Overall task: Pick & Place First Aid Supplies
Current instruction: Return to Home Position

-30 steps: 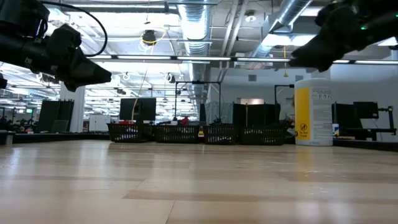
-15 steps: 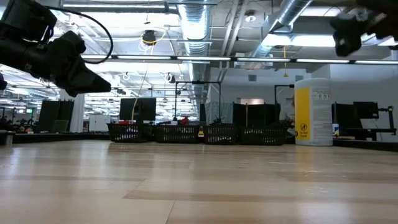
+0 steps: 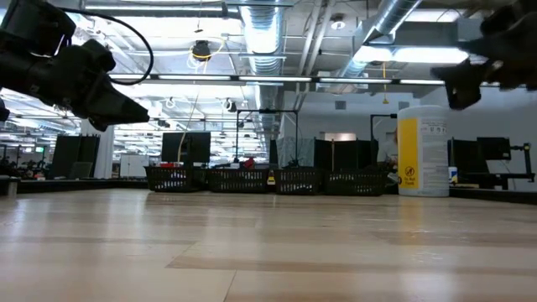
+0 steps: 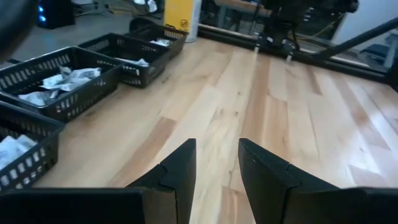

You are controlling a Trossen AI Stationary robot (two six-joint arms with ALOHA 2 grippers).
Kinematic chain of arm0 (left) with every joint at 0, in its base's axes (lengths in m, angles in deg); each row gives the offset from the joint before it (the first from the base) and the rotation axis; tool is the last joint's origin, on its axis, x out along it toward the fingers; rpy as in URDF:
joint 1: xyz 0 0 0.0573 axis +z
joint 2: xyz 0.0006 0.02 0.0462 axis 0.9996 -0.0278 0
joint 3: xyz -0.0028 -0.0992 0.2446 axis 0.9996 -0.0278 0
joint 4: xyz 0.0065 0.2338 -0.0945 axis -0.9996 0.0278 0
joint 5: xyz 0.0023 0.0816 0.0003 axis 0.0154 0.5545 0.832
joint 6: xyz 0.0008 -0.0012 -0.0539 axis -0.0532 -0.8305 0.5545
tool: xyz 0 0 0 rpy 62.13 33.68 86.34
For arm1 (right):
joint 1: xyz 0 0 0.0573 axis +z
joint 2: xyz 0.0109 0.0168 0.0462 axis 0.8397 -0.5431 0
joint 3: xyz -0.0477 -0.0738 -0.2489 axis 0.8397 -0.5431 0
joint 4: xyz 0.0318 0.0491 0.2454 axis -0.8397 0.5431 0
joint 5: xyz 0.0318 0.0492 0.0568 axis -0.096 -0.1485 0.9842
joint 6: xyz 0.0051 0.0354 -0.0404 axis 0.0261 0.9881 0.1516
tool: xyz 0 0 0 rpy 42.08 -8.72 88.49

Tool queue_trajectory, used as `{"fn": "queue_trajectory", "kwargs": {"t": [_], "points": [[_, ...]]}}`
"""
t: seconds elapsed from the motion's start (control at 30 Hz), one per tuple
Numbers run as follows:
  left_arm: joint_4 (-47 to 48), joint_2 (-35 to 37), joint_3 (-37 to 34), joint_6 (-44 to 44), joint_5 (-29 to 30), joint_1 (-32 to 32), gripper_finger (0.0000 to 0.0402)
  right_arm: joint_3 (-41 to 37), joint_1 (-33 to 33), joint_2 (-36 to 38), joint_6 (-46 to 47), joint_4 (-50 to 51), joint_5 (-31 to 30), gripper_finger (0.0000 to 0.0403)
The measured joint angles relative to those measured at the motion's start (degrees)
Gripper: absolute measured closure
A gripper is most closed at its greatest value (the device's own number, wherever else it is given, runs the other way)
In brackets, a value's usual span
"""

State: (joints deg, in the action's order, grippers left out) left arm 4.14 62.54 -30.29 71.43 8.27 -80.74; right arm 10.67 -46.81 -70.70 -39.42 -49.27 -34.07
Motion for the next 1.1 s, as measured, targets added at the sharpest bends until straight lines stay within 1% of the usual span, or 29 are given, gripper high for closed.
{"fn": "queue_trajectory", "kwargs": {"t": [0.13,0.33,0.5,1.1], "points": [[-0.23,0.0,-0.11,-0.28,-0.88,0.0,0.028,-2.52,0.18,-0.69,-0.44,-5.13,-1.44,0.0163],[-1.99,0.0,-0.78,-0.62,-0.97,0.0,0.0281,-2.54,-1.03,-1.26,-0.95,-4.91,-1.88,0.0163],[-2.32,-0.89,-0.9,-0.48,-0.93,0.0,0.028,-2.54,-2.35,-3.58,0.79,-4.91,-1.68,0.0163],[-2.71,-8.05,-0.92,-0.23,-0.84,0.0,0.028,-2.58,-2.59,-4.42,1.14,-5.13,-1.47,0.0163]]}}
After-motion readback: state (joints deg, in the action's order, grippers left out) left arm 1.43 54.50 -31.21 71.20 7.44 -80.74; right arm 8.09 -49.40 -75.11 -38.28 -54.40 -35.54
